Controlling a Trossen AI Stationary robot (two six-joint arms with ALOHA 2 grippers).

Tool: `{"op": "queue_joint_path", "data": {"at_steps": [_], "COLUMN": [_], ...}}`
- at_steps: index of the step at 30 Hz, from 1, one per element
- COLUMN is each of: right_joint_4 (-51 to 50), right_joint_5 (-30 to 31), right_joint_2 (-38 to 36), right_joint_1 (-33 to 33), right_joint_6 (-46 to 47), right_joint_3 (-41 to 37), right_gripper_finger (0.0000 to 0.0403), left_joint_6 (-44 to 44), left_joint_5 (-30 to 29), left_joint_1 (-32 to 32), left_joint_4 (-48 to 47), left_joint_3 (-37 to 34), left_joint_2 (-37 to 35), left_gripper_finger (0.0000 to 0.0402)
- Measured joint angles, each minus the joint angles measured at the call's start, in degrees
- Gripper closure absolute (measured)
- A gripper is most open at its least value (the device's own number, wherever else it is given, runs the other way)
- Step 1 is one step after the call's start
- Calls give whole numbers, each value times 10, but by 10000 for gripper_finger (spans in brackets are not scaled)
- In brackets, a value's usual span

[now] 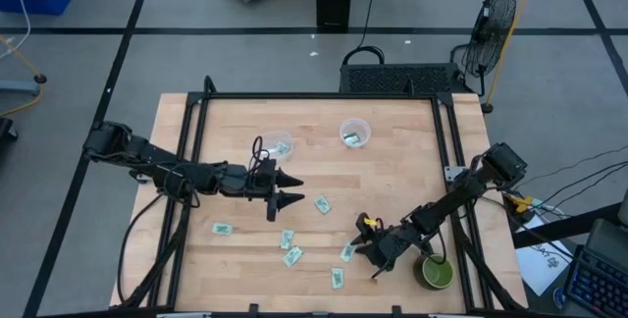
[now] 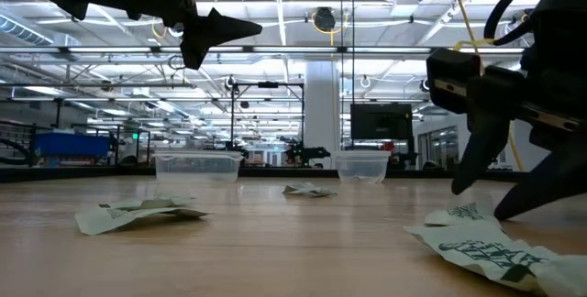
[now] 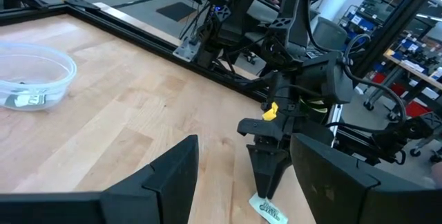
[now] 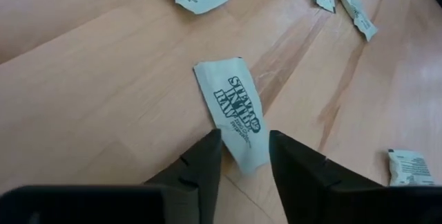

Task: Pick and place Stevia / Truvia into bins
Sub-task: Put the stevia packet into the right transparent container

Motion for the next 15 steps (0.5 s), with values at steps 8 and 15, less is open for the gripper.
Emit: {"op": "queue_joint_path", "data": {"at_steps": [8,15], "right_joint_4": [-3,-3], "right_joint_5": [0,-12], "right_joint_2": [0,1], "right_joint_1": [0,0], "right_joint_6": [19,35], "right_joint_3": [-1,-1], "right_gripper_finger": [352,392], "left_joint_6": [4,5], "left_joint_5": [0,0], "left_joint_1": [0,0], "left_joint_4": [-3,-3], "left_joint_3": [0,0], "left_joint_2": [0,0], "left_gripper_finger": [167,167]}}
